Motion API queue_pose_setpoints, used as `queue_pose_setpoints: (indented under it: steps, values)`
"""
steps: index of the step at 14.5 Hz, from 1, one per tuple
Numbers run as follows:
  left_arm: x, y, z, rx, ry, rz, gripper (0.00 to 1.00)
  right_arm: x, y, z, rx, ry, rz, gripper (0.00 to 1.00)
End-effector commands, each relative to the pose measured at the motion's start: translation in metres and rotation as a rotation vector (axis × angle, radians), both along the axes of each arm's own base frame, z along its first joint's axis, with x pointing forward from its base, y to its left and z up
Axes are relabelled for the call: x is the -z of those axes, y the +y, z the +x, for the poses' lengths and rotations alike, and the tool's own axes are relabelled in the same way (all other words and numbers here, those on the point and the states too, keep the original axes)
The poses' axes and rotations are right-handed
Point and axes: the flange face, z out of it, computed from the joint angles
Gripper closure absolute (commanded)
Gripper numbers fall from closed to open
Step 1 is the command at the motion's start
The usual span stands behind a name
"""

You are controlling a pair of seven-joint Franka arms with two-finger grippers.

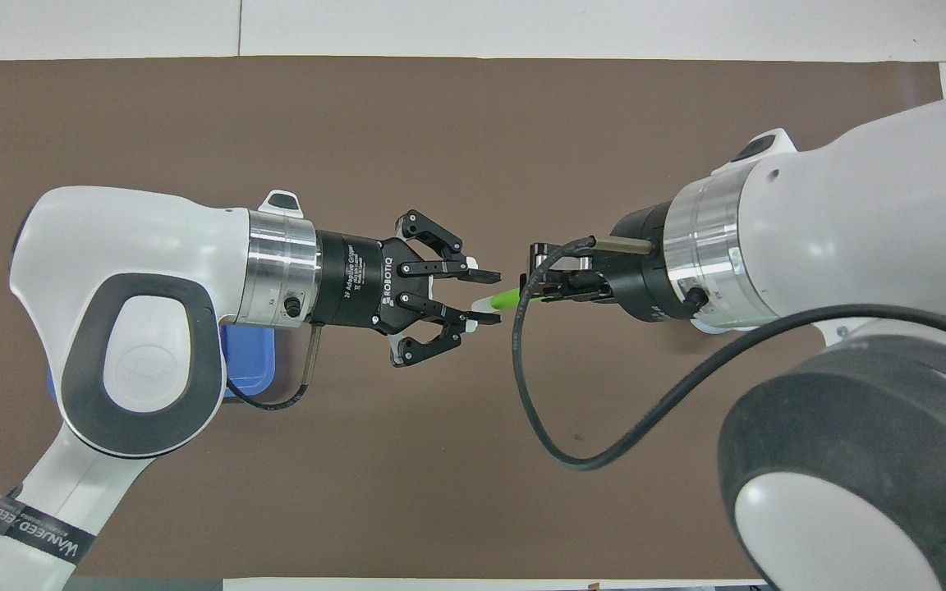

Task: Transfer and insert pens with both arms
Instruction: 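Grasp the green pen with the right gripper and open the left gripper, then carry the green pen to the cup while the left gripper returns to tray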

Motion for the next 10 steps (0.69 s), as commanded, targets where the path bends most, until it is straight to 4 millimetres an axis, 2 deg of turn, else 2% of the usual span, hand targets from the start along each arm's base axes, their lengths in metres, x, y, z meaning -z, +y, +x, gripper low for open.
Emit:
queue_pose_setpoints:
  steps: [1,4,7,8,10]
  values:
    - [-0.002,0.004,-0.007,-0.035,-0.004,0.002,0.00,0.005,-0.009,0.002,-0.004,-0.018,-0.045,1.00]
    - [0.000,0.011,-0.003,-0.031,-0.006,0.013,0.00,0.013,-0.020,0.003,0.000,-0.049,-0.146,1.00]
    - [0.006,0.035,0.005,0.037,-0.047,0.128,0.00,0.027,-0.047,0.006,0.029,-0.051,-0.213,1.00]
    - [0.009,0.052,0.011,0.055,-0.064,0.172,0.00,0.034,-0.055,0.005,0.022,-0.057,-0.249,1.00]
    - [0.015,0.072,0.016,0.108,-0.095,0.231,0.00,0.047,-0.082,0.005,0.000,-0.069,-0.310,1.00]
